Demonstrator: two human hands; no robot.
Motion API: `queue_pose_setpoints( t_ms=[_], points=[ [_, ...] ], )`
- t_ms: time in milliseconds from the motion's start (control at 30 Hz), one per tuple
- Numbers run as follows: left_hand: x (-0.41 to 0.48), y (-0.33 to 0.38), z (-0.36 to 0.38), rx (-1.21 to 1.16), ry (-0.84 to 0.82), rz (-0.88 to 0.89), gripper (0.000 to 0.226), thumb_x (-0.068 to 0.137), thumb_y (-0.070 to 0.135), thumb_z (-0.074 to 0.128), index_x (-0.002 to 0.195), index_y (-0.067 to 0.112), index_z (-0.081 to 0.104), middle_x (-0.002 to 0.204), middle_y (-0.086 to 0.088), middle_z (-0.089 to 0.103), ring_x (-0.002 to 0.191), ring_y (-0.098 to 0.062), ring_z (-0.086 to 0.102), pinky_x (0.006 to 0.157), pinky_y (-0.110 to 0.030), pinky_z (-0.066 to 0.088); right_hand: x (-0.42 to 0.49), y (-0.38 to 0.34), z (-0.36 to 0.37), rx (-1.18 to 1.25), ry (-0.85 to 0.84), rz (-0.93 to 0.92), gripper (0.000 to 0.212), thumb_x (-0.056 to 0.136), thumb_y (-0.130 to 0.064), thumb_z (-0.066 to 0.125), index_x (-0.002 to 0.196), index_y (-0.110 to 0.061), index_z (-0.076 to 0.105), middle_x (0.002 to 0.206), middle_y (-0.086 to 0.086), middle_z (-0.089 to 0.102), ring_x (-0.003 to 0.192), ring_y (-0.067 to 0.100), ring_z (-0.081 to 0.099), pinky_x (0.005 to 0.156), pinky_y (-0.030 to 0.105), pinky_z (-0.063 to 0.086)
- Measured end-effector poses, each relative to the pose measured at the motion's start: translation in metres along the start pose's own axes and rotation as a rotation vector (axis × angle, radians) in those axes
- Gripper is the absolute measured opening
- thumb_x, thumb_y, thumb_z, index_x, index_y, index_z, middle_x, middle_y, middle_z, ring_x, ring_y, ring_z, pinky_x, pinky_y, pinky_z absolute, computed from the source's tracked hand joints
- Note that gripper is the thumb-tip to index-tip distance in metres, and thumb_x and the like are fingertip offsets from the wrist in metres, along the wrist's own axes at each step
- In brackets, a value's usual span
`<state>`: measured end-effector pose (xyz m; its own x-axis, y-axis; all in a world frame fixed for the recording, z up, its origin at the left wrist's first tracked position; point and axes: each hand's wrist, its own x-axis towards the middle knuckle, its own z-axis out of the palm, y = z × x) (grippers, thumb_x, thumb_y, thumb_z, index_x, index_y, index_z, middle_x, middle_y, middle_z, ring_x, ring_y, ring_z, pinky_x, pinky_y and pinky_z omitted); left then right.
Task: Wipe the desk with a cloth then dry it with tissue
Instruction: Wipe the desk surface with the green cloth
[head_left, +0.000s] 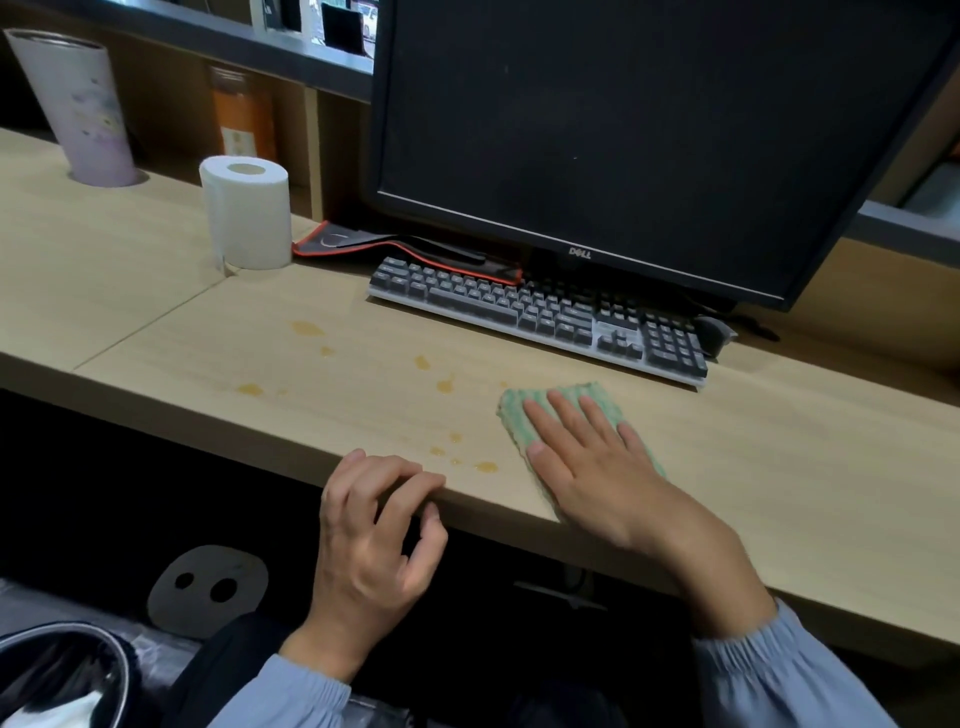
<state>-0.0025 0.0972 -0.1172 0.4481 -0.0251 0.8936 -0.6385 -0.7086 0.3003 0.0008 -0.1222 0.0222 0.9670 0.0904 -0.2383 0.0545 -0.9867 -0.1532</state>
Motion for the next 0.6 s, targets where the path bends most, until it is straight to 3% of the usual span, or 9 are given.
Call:
queue_pose_setpoints(
  t_ms=[300, 467, 600],
  points=[
    [0.001, -0.001, 0.000, -0.023, -0.009, 0.004, 0.037, 0.087, 0.009, 0.064, 0.123, 0.017, 0.062, 0.122, -0.004, 0.052, 0.115, -0.025, 0.054, 0.121, -0.045, 0.032, 0.072, -0.008, -0.019, 0.023, 0.008, 0.047, 0.057, 0.110, -0.052, 0.010, 0.165, -0.042, -0.005, 0.173, -0.012, -0.015, 0.158, 0.018, -0.020, 0.126, 0.051, -0.011],
    [0.001, 0.000, -0.001, -0.022, 0.005, 0.001, 0.041, 0.084, 0.004, 0.066, 0.122, 0.017, 0.062, 0.122, -0.003, 0.052, 0.116, -0.026, 0.054, 0.119, -0.047, 0.035, 0.042, -0.019, -0.009, 0.005, 0.006, -0.038, 0.056, 0.110, -0.051, 0.009, 0.164, -0.044, -0.008, 0.171, -0.014, -0.019, 0.157, 0.016, -0.023, 0.126, 0.047, -0.013],
    [0.001, 0.000, -0.003, -0.021, -0.003, 0.009, 0.040, 0.085, 0.004, 0.066, 0.123, 0.016, 0.063, 0.123, -0.003, 0.054, 0.117, -0.026, 0.055, 0.119, -0.048, 0.037, -0.017, -0.031, 0.011, -0.034, 0.013, -0.145, 0.055, 0.108, -0.054, 0.007, 0.159, -0.052, -0.013, 0.165, -0.025, -0.027, 0.151, 0.005, -0.033, 0.126, 0.040, -0.017]
  ],
)
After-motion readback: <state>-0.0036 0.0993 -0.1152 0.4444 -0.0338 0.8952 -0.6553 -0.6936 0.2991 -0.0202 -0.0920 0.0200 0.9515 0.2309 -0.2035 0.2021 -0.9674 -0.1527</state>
